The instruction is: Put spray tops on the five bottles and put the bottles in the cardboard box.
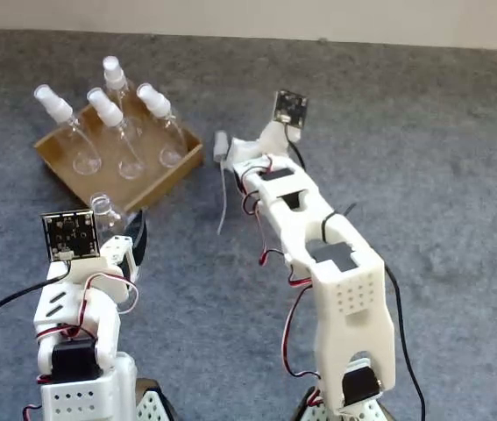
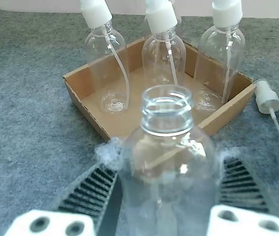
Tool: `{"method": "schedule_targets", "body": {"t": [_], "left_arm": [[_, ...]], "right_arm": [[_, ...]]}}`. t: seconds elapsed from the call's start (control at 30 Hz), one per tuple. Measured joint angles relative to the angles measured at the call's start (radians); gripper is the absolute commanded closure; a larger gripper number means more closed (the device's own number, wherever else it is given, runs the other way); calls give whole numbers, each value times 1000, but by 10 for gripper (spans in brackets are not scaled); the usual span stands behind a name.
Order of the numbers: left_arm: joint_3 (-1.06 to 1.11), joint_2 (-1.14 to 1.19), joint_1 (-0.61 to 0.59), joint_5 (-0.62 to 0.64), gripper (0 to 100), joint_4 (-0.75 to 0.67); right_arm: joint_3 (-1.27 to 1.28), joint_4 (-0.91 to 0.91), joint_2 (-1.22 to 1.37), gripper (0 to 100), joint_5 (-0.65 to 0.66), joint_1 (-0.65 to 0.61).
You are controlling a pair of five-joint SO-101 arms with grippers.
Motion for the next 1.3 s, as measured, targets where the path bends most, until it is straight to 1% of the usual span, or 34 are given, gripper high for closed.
{"method": "schedule_targets", "body": {"t": [0.1,0.3,0.4,0.47,0.63,0.73,1.1,1.2,1.3], "left_arm": [[0,0,0,0,819,0],[0,0,0,0,819,0],[0,0,0,0,819,0],[0,0,0,0,819,0],[0,0,0,0,819,0],[0,0,0,0,819,0],[0,0,0,0,819,0],[0,0,0,0,819,0],[0,0,0,0,819,0]], "right_arm": [[-8,37,-2,910,51,6],[11,55,-38,909,236,23],[28,75,-97,907,301,38],[60,75,-150,878,324,52],[143,75,-264,754,385,44],[178,75,-295,741,423,26],[181,75,-298,741,448,-66],[176,75,-298,740,448,-77],[112,75,-250,740,448,-75]]}}
